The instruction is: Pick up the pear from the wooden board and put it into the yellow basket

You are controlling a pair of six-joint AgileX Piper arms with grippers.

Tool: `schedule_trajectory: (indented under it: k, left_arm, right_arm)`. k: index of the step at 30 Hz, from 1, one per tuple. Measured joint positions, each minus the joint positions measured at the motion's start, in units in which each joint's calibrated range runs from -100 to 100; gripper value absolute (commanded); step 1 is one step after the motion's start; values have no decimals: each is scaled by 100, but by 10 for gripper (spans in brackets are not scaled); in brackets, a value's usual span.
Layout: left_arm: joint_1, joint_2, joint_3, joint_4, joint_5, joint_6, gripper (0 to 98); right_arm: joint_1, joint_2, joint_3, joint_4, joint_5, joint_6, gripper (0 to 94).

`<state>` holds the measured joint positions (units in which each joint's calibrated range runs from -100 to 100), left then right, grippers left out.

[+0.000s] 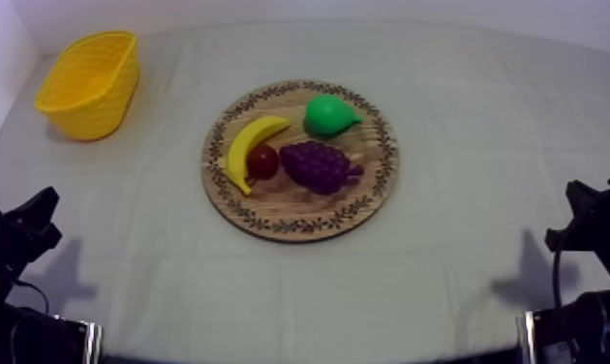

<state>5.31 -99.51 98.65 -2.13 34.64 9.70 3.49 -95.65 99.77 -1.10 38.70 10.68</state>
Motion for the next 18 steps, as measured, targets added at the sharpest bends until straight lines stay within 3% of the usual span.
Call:
schedule_trajectory:
  k: [9, 18]
  left_arm:
    - [-92, 1307, -949, -89, 437, 11, 1]
    - [-41, 3168, -2684, -480, 1394, 728, 0]
  right_arm:
    - [0, 0, 0, 0, 0, -6, 4]
    - [0, 0, 0, 0, 0, -9, 4]
